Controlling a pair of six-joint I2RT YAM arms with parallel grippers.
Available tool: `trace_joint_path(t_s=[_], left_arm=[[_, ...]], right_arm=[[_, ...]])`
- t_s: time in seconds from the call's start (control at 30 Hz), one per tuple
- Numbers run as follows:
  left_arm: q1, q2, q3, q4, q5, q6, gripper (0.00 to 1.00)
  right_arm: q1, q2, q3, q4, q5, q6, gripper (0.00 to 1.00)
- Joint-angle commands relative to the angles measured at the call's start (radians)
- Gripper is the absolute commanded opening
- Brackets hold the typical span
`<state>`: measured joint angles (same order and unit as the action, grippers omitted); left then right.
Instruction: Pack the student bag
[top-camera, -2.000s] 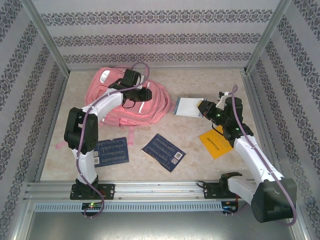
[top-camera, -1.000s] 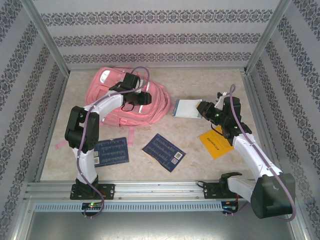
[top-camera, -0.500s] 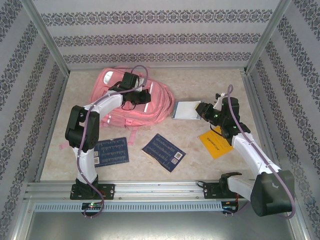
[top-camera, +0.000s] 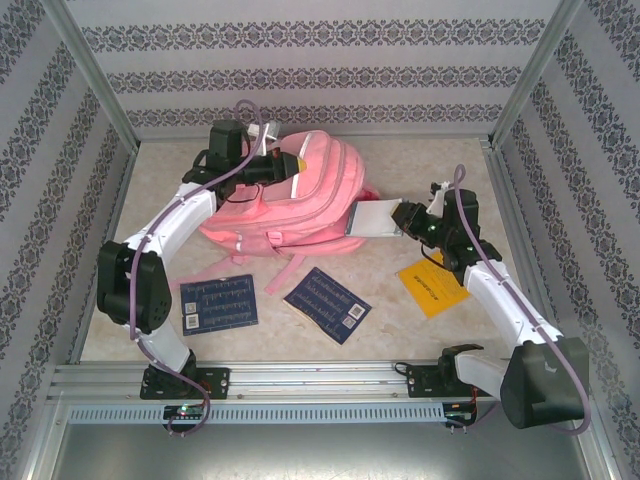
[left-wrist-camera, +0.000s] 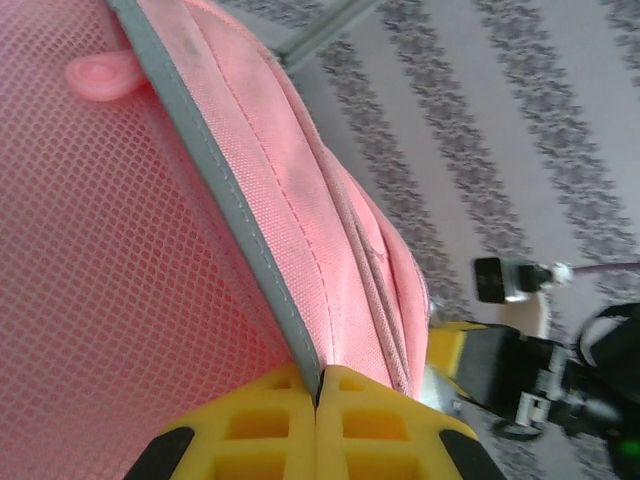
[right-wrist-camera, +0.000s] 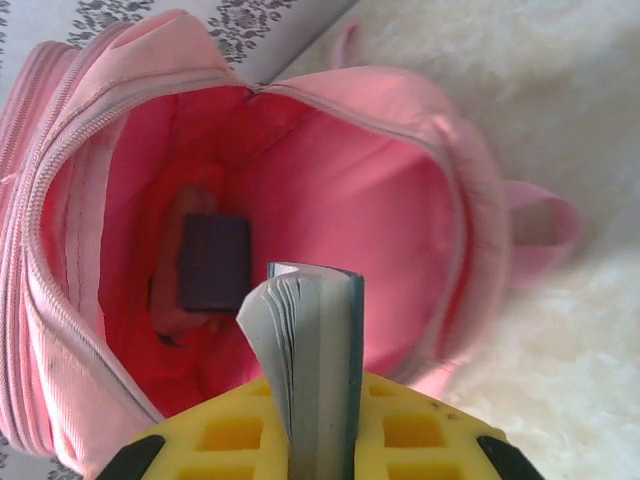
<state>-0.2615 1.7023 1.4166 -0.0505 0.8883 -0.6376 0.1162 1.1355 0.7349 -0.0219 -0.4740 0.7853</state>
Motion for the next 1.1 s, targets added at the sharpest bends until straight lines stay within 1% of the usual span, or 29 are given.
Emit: trace_joint_path(t_s=[0.0,0.07,0.17,0.27,0.37,0.5,0.63,0.73,0.77,0.8,0.83,0.9,0.93,1.0,1.07], left_arm=[[0.000,-0.056,-0.025,0.374,0.190,-0.193,0.00],[0.005,-0.052,-0.041,0.492,0.219,-0.287,0.00],[0.013,-0.044,-0.060,0.661,0.243,-0.409,0.00],[0.015,-0.037,-0.065,0.748,0.254,-0.476,0.00],[0.016,-0.033,-0.071,0.799,0.257,-0.515,0.00],[0.016,-0.026,-0.076,0.844,0.264,-0.549,0.00],[0.022,-0.009,-0.081,0.888,0.261,-0.583,0.00],[0.030,-0.003,-0.085,0.927,0.259,-0.612,0.00],[0.034,-0.001,-0.087,0.932,0.258,-0.617,0.00],[0.038,0.001,-0.090,0.938,0.254,-0.619,0.00],[0.043,0.004,-0.092,0.943,0.250,-0.623,0.00],[0.053,0.016,-0.097,0.974,0.244,-0.647,0.00],[0.058,0.022,-0.099,0.986,0.241,-0.659,0.00],[0.071,0.035,-0.104,0.992,0.234,-0.666,0.00],[0.086,0.046,-0.112,0.988,0.221,-0.666,0.00]], right_arm=[[0.020,0.018,0.043,0.103,-0.087,0.070,0.00],[0.036,0.047,0.040,0.168,-0.116,0.138,0.00],[0.080,0.096,0.043,0.268,-0.117,0.221,0.00],[0.145,0.163,0.081,0.316,-0.085,0.265,0.00],[0.219,0.233,0.121,0.368,-0.023,0.303,0.00],[0.309,0.380,0.202,0.459,0.057,0.365,0.00],[0.383,0.540,0.332,0.425,0.150,0.376,0.00],[0.425,0.668,0.437,0.397,0.178,0.404,0.02],[0.439,0.714,0.470,0.398,0.180,0.408,0.04],[0.452,0.762,0.500,0.394,0.184,0.412,0.09],[0.461,0.789,0.524,0.401,0.182,0.414,0.18],[0.474,0.840,0.542,0.456,0.176,0.428,0.44],[0.474,0.852,0.542,0.482,0.169,0.432,0.52],[0.468,0.848,0.518,0.543,0.157,0.425,0.64],[0.457,0.813,0.481,0.569,0.149,0.395,0.73]])
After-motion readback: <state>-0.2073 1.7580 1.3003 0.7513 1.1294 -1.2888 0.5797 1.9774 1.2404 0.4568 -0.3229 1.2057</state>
